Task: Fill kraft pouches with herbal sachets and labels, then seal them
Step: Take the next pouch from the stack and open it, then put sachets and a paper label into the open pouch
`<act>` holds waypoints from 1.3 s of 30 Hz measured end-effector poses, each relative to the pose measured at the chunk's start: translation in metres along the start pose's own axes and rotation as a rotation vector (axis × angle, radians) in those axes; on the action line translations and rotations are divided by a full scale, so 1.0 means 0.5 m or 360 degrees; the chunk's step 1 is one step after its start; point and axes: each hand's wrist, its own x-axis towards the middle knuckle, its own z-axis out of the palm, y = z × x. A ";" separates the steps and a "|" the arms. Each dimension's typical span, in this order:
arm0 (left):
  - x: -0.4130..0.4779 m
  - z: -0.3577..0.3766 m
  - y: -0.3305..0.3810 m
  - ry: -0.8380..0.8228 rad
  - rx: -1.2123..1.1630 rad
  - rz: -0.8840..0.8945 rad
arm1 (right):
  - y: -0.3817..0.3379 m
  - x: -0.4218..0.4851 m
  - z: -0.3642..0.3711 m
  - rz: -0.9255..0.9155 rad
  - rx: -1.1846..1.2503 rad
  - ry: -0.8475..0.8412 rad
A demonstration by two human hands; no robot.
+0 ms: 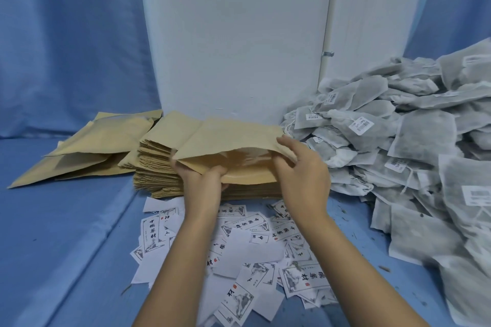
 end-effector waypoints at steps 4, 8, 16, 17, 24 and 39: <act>0.002 -0.015 0.006 -0.0043 0.0082 0.0319 | 0.002 0.011 -0.008 0.0340 0.0491 -0.0035; 0.008 -0.021 -0.003 -0.0038 0.0264 0.0442 | 0.004 0.016 -0.007 0.0403 0.0659 0.0020; -0.004 -0.011 -0.014 -0.0216 0.0909 0.0955 | -0.001 0.012 0.000 0.0351 0.0697 -0.0014; -0.008 -0.007 -0.013 -0.0263 0.0948 0.1007 | -0.002 0.012 0.001 0.0331 0.0699 -0.0016; -0.035 0.022 -0.015 -0.0143 0.0930 0.1080 | -0.003 0.007 0.002 0.0318 0.0832 0.0050; -0.054 0.039 0.005 0.0107 0.0735 0.0938 | 0.107 0.034 -0.011 0.1715 0.1037 0.0726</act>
